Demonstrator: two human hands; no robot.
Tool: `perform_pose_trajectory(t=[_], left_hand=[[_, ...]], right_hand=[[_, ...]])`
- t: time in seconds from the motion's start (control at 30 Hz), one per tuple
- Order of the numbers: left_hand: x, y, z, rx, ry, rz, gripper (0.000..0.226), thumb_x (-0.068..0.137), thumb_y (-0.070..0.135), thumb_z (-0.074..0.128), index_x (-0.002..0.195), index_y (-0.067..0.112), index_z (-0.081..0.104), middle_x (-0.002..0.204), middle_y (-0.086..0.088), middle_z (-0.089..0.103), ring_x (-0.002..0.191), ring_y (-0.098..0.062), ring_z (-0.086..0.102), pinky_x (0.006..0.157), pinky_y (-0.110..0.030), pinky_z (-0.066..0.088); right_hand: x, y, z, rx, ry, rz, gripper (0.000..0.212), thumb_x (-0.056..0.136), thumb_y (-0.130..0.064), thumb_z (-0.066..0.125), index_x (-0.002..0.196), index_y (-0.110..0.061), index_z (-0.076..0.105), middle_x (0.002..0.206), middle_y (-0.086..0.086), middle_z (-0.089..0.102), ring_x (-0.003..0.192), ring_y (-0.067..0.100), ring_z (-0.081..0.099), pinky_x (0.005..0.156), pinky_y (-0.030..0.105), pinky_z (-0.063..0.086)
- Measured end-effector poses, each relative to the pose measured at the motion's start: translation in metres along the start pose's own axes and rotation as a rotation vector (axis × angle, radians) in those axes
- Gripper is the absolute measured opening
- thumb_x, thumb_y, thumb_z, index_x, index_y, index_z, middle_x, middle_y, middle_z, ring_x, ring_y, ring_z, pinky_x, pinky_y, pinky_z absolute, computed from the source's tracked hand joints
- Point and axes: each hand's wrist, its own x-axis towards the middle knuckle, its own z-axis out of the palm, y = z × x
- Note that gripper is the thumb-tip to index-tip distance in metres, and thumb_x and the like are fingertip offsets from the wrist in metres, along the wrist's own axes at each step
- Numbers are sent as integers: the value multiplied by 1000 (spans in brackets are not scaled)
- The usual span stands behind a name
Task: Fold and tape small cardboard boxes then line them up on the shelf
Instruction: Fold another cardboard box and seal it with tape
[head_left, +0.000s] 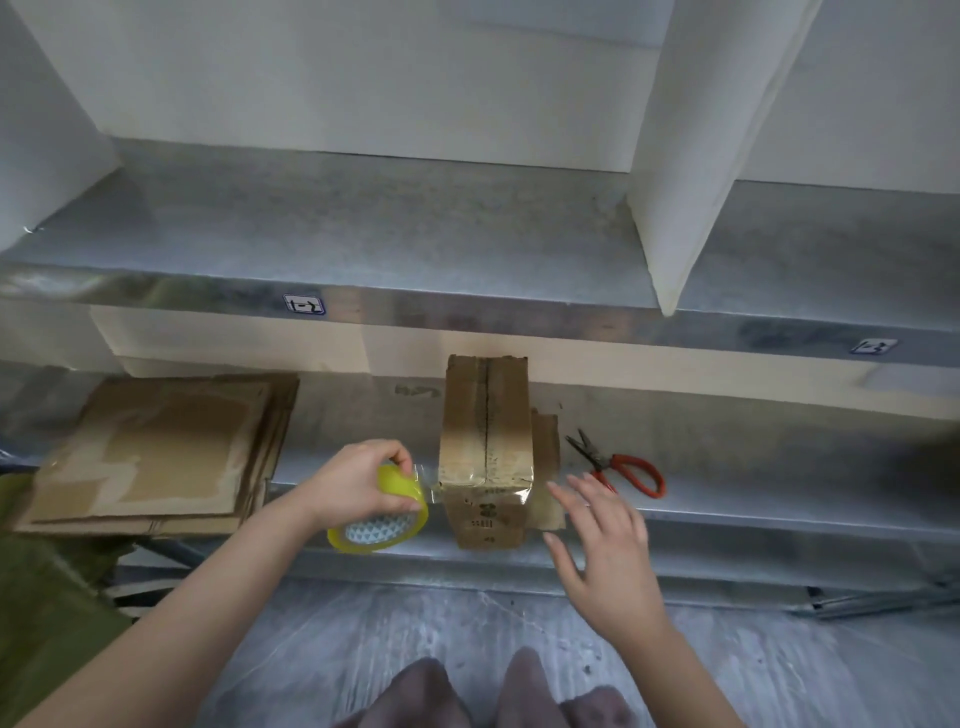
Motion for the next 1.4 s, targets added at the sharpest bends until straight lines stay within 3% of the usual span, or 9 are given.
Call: perform_pose_trajectory(t=[0.2,0.37,0.43,0.6,0.77,0.93,1.07,1.2,1.4], left_hand=[[1,-7,3,-18,-27,44,39,65,48,84,85,37,53,95,18,56,84,0,50,65,-7,33],[2,-16,1,-51,-21,70,38,64,50,84,83,36,54,94,19,58,87,1,52,68,-8,34],[4,-18,0,3,-18,80,38,64,47,84,83,34,54,96,17,59,90,-5,53,72,-17,38],[4,-26,-14,240,11,73,35,67,45,77,87,34,50,96,13,56,95,-15,56,72,-27,41],[1,-31,-25,122,32,44,39,67,51,79,92,34,55,104,12,58,97,-14,53,80,-29,45],[-10,-24,-29,68,74,112,39,66,52,78,91,37,51,102,17,54,97,-10,51,83,-32,45],[-21,-14,-38,51,123,156,40,65,51,79,90,39,50,100,20,51,96,-7,50,84,-31,45],[-31,-7,-45,37,145,209,38,65,50,76,90,36,52,97,17,53,93,-8,53,83,-32,45],[-46,-12,-46,72,178,186,33,67,43,71,92,34,52,96,15,53,91,-11,55,78,-31,46]], right_hand=[[20,-50,20,-10,-108,10,47,98,-40,47,144,-30,44,148,-4,43,144,17,29,115,33,17],[17,-53,34,30,-115,91,49,99,-35,50,146,-32,40,150,-6,40,141,15,34,109,36,40],[14,-55,37,22,-100,75,51,97,-30,55,146,-31,40,150,-5,40,140,16,37,104,34,45],[21,-56,38,-5,-103,93,52,98,-33,54,148,-29,38,152,-5,37,139,17,39,102,31,46],[22,-62,33,-100,-72,69,48,97,-37,54,143,-28,46,146,-2,46,140,20,37,110,40,40],[25,-77,21,-220,74,-58,46,87,-33,69,131,-24,59,132,1,59,134,26,45,107,45,39],[42,-111,17,-109,74,-117,34,91,-34,62,122,-20,66,125,0,63,133,24,46,105,41,44],[63,-154,22,166,-54,-14,35,95,-43,53,122,-23,65,119,-5,63,118,14,51,98,25,40],[69,-186,35,426,-24,132,26,88,-41,67,106,-23,72,105,-12,68,94,2,61,82,11,42]])
